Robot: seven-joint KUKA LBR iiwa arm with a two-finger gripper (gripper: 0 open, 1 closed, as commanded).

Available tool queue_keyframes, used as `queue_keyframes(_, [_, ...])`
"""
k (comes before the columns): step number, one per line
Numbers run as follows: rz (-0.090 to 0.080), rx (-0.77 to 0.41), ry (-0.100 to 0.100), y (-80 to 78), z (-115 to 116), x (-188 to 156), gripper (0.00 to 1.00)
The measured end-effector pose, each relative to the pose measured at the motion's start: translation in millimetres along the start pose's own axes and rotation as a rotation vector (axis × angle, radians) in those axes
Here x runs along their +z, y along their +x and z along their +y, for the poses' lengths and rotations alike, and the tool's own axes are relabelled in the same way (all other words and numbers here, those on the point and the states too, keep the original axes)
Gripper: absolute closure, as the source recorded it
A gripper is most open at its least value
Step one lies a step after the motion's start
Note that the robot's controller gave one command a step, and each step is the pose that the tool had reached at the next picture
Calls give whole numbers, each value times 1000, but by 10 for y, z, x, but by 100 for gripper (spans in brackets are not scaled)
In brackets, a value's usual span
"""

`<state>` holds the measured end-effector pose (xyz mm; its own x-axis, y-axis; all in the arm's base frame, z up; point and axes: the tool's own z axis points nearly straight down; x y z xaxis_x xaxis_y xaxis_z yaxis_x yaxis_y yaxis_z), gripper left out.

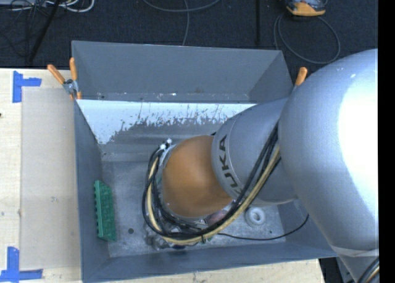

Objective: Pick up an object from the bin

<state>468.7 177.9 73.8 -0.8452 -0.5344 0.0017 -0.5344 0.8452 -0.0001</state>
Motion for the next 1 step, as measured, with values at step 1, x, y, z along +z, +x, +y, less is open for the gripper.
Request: queue_keyframes(1, [-1, -62, 2, 443, -1731, -207, 100])
